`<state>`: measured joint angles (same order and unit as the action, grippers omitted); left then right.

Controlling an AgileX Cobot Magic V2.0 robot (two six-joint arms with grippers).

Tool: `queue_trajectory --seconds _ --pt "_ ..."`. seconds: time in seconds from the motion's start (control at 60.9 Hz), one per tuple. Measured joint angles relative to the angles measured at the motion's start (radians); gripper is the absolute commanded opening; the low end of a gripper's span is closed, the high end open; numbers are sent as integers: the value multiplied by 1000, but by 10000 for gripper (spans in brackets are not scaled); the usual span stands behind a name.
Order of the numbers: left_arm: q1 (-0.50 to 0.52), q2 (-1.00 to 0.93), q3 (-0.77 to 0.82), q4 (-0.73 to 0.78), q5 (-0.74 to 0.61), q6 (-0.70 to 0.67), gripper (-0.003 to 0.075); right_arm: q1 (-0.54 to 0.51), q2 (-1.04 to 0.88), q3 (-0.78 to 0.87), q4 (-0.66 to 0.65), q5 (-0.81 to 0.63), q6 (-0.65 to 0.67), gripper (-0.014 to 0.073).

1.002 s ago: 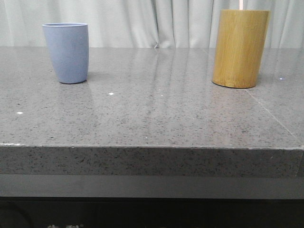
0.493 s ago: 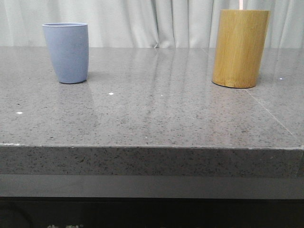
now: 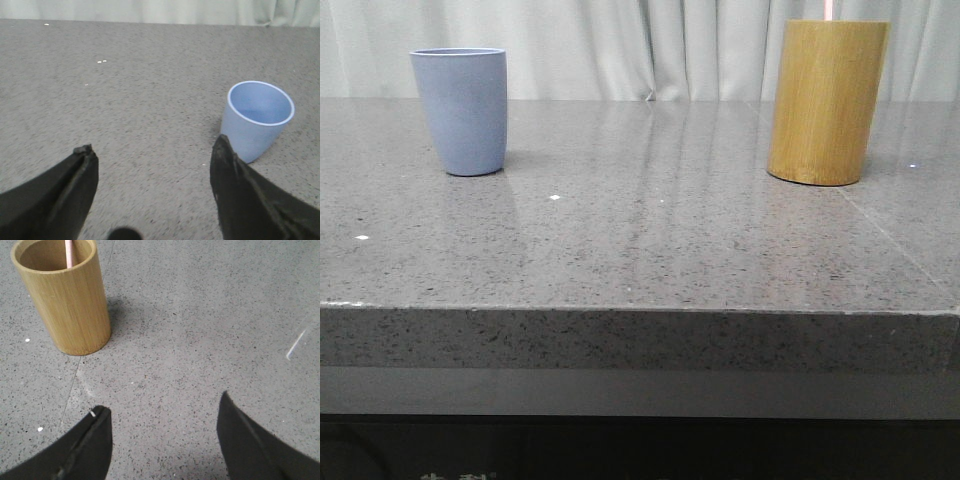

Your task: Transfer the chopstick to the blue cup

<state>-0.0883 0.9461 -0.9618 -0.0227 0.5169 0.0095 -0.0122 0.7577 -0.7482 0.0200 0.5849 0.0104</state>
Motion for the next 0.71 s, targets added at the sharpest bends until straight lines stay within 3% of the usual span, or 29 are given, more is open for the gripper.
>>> queue_trajectory --seconds 0.345,0.706 --pt "-120 362 -342 0 195 19 480 0 0 0 0 0 0 474" --pt "-149 721 -716 1 446 22 480 0 0 0 0 0 0 474"
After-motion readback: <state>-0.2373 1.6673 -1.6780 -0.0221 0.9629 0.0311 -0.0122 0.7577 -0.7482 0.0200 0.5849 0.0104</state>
